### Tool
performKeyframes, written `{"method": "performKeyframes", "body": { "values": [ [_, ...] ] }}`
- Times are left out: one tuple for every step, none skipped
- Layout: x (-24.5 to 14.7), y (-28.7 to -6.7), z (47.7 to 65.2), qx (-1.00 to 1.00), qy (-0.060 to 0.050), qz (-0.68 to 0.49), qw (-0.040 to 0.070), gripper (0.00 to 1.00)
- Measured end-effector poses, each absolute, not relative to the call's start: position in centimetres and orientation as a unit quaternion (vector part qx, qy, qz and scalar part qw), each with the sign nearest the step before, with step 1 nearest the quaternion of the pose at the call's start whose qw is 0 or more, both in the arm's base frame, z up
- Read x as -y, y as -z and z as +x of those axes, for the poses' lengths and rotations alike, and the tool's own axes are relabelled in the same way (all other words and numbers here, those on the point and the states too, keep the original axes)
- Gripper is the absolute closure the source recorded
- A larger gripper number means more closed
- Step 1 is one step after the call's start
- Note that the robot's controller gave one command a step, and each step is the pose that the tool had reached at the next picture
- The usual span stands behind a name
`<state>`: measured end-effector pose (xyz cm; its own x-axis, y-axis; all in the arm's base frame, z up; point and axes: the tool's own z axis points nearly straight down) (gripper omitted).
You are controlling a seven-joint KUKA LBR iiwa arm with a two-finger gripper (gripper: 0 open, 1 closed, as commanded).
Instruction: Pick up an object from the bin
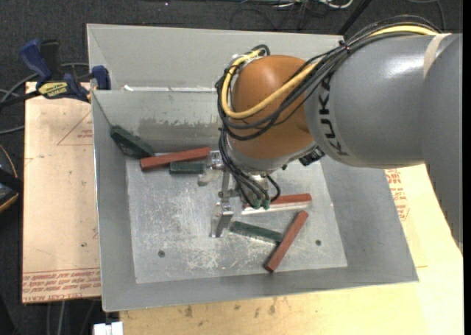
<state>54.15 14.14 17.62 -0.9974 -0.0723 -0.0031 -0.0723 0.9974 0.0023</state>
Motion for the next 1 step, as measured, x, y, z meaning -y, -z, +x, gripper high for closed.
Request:
{"method": "performKeyframes", "body": {
  "values": [
    [-12.13,-17.73,57.24,-0.999,0.0,-0.049,0.0,0.0]
  ]
}}
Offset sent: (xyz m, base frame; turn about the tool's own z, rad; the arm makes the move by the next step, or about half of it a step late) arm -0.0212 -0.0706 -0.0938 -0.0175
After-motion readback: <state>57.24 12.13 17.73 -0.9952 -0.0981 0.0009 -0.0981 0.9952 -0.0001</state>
